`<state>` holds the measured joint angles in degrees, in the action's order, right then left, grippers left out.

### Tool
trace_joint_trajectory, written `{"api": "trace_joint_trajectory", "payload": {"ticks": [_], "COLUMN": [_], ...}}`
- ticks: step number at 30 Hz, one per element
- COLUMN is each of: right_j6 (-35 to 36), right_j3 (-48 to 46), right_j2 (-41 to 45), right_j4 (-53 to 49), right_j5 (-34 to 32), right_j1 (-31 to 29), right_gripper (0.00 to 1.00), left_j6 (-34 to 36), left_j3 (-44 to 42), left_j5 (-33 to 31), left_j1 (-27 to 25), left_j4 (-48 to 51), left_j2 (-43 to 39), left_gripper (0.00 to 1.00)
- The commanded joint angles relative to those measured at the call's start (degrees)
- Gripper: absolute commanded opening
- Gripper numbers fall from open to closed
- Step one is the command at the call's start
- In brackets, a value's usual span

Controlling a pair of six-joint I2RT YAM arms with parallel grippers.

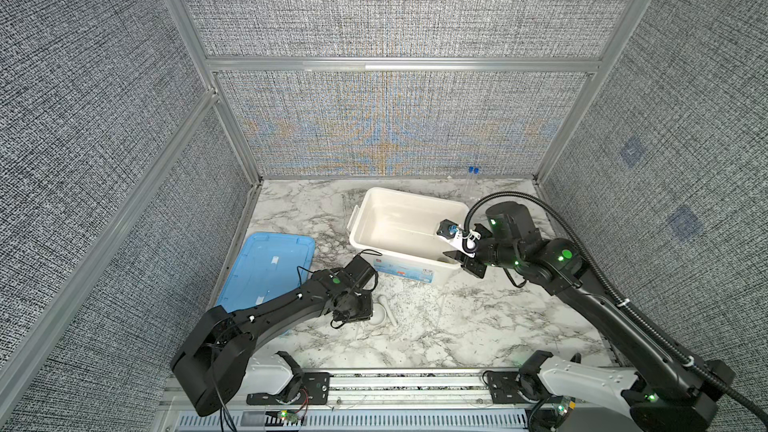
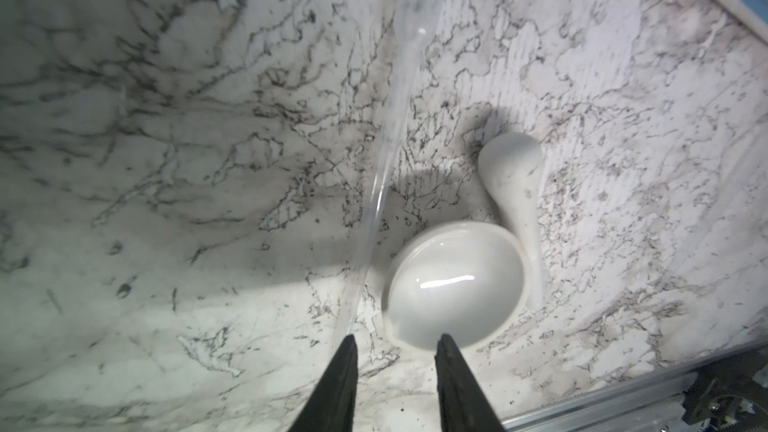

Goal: Organize the chemistry lab equipment
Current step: 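Grasp the white mortar with the left gripper while the right gripper withdraws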

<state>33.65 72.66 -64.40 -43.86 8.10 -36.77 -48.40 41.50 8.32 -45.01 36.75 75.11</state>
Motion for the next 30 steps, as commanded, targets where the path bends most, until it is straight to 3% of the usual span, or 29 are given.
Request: {"api": "trace_joint_trajectory", "payload": {"ticks": [1,8,19,30], "right_j6": [0.8,1.1,1.0,0.5], "right_j3": [-0.2,-0.8,-0.9,-1.4], "right_j2": [-0.2,0.0,0.2,-0.5], "right_j4": [-0.7,-0.8,-0.7,0.1], "right_j5": [-0.6,-1.4,-1.6,-1.9], "right_j1": [-0.3,-0.8,-1.0,-1.7], "right_gripper": [0.33,0.33,0.33,0.33], "left_j6": [-1.1,-0.9,-0.3,-0.5], "left_j3": [-1.0,-0.6,1.1,2.6], "left_j5": [-1.3,0.7,1.2,-0.3], "left_j1": [0.0,-0.2,-0.2,-0.2], "left_j4": [-1.7,-6.2,-5.4,-1.1], "left_j2": [0.6,6.5,9.5,3.7], "left_gripper": [0.36,0.34,0.14,0.11]}}
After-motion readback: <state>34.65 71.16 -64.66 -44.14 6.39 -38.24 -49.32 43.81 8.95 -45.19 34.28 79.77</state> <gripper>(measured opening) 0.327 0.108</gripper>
